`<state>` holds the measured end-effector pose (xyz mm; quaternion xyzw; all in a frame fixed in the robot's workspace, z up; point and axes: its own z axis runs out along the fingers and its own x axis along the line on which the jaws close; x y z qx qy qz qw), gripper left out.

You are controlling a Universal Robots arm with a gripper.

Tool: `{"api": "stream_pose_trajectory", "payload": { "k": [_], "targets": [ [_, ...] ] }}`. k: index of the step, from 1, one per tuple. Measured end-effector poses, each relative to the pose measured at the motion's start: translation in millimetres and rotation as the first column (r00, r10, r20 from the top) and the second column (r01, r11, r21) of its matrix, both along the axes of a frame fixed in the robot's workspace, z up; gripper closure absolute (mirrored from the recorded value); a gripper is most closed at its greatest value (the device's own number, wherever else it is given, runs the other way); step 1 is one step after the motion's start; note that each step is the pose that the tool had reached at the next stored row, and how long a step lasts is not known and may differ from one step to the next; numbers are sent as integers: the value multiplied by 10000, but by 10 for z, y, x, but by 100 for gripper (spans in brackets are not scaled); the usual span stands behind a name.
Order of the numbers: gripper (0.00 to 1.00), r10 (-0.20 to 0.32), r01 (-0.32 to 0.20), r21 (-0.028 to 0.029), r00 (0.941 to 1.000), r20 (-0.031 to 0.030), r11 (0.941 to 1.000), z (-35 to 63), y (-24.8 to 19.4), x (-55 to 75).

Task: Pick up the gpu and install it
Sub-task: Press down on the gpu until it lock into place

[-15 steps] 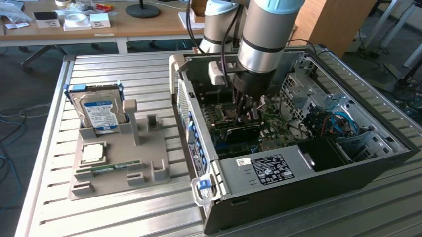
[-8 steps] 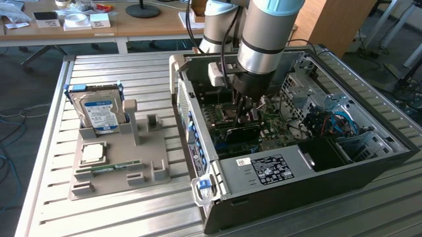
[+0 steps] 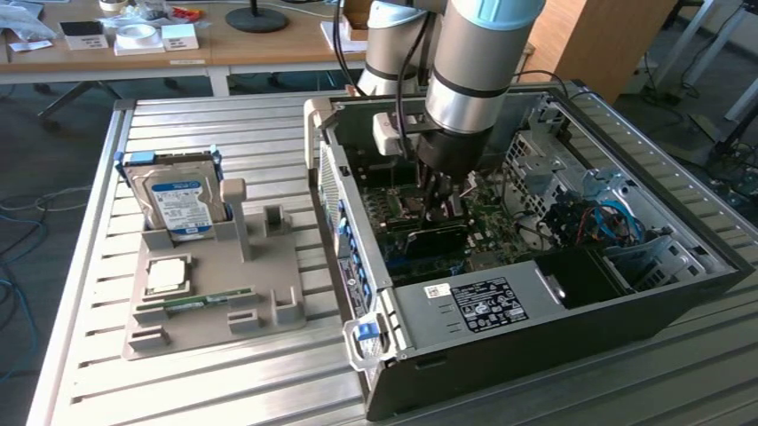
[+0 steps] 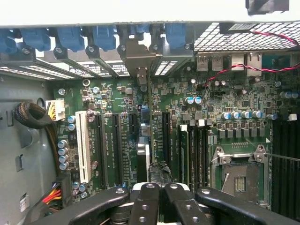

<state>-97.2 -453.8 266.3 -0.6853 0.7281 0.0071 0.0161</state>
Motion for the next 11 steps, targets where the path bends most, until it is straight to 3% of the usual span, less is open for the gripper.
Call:
{"api": "stream_pose_trajectory", "payload": {
  "k": [11],
  "targets": [
    [89,0,0,1,10000,0,10000,0,-13,0]
  ]
}}
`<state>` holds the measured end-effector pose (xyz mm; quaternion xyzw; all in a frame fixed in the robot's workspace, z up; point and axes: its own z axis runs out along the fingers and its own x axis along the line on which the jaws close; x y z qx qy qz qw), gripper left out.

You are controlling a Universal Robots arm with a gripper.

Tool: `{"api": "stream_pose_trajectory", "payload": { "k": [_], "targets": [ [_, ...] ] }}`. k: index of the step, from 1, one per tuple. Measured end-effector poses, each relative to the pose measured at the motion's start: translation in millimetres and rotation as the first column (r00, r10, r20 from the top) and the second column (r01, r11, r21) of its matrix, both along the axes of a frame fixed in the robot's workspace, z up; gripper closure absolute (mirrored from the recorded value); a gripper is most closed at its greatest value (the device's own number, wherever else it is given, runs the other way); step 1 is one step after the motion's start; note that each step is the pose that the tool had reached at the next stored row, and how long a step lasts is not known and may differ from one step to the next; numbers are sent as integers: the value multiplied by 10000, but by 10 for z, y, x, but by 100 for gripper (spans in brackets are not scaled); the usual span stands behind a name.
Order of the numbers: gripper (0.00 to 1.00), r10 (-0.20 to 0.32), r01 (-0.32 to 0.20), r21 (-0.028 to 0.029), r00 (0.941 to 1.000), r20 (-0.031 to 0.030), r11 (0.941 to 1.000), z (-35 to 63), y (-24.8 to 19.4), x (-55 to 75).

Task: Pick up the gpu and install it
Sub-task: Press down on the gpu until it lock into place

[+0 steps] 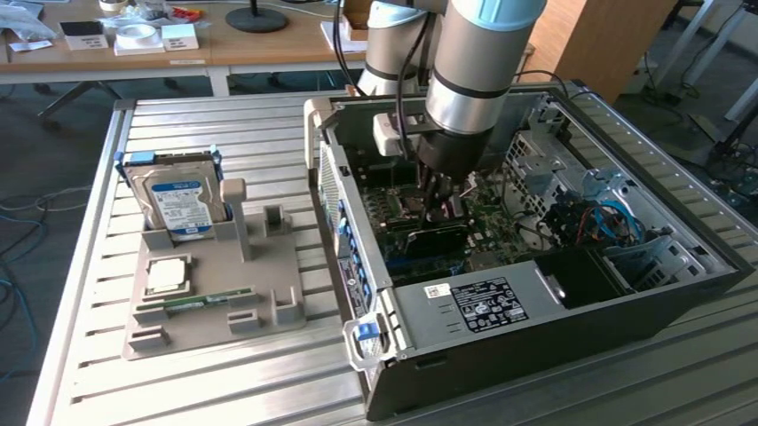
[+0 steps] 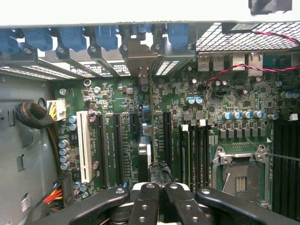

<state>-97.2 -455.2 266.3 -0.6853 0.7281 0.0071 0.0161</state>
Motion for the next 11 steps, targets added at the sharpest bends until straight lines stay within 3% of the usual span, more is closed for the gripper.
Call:
{"api": "stream_pose_trajectory", "payload": {
  "k": [11],
  "targets": [
    [89,0,0,0,10000,0,10000,-11,-1,0]
  ]
}}
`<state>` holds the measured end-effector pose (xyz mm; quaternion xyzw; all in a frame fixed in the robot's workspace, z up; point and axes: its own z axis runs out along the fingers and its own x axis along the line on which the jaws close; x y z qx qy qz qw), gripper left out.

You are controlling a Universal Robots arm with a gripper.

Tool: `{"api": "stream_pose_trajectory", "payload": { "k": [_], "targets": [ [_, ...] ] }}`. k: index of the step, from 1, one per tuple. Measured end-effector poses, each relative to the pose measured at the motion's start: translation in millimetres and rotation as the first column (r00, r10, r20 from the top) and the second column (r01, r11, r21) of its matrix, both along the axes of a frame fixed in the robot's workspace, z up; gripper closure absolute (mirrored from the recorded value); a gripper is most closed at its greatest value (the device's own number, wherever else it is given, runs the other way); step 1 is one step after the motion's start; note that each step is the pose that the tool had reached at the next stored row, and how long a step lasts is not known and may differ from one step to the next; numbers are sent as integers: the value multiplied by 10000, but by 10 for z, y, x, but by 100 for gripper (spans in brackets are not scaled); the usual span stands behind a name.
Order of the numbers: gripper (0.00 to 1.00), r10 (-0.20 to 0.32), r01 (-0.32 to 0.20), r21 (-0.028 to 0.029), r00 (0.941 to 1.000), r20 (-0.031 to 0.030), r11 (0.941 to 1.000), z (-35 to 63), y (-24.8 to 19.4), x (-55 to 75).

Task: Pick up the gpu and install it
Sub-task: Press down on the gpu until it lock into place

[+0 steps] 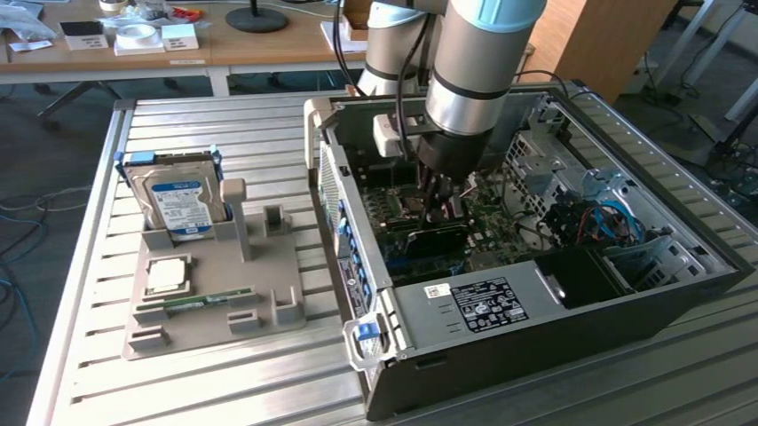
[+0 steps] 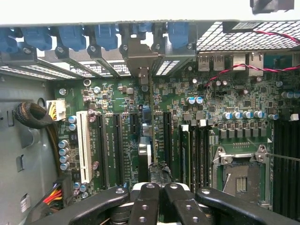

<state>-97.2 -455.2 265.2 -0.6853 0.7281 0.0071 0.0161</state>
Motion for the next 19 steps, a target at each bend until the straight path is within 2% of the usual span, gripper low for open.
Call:
{"api": "stream_pose_trajectory", "payload": {
  "k": [19],
  "targets": [
    [89,1,-1,-2,10000,-1,10000,-14,0,0]
  ]
}}
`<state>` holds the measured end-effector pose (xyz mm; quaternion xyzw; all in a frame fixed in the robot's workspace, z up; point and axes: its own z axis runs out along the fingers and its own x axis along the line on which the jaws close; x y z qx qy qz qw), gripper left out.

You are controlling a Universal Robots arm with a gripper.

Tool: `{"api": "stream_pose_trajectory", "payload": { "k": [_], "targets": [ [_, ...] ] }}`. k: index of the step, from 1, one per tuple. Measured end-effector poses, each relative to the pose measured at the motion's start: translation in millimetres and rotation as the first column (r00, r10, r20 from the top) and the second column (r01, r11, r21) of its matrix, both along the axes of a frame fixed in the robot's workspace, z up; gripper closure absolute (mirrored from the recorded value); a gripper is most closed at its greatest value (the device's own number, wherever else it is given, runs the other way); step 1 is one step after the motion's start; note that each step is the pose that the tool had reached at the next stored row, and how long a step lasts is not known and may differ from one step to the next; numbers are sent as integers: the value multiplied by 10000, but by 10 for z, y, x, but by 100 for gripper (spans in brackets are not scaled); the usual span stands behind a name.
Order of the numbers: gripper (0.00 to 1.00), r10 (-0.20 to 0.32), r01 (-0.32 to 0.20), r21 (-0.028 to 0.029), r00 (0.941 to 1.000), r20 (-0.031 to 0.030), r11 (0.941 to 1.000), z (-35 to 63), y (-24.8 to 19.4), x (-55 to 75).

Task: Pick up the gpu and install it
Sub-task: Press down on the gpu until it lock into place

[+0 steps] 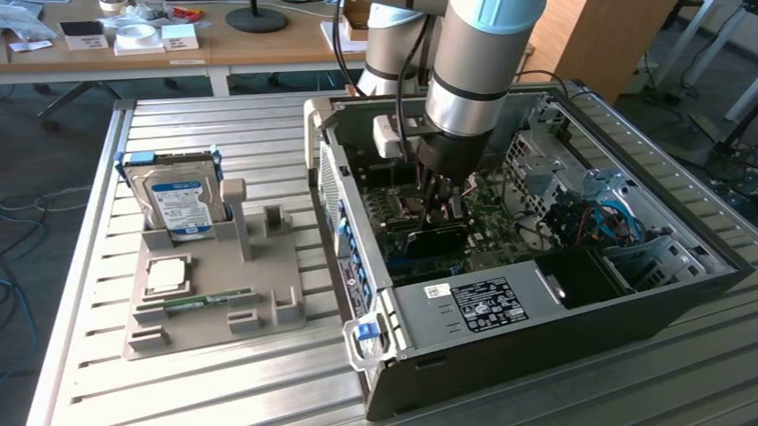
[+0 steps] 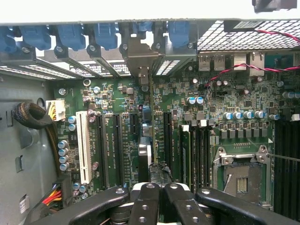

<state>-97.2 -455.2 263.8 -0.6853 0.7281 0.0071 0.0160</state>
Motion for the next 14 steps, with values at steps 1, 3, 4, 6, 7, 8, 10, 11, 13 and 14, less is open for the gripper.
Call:
{"api": "stream_pose_trajectory", "payload": {
  "k": [1,3,4,6,7,8,10,11,13,14],
  "targets": [
    [89,0,0,1,10000,0,10000,0,0,0],
    [89,0,0,1,10000,1,10000,-3,0,0],
    [89,0,0,0,10000,1,10000,-5,0,0],
    [89,0,0,-1,10000,-1,10000,-6,0,0],
    [89,0,0,-1,10000,-1,10000,-7,0,0],
    [89,0,0,0,10000,0,10000,-7,0,0],
    [89,0,0,0,10000,0,10000,-7,0,0],
    [89,0,0,3,10000,1,10000,-9,0,0],
    [89,0,0,3,10000,2,10000,-10,-2,-1],
    [89,0,0,3,10000,2,10000,-10,-2,-1]
  ]
}}
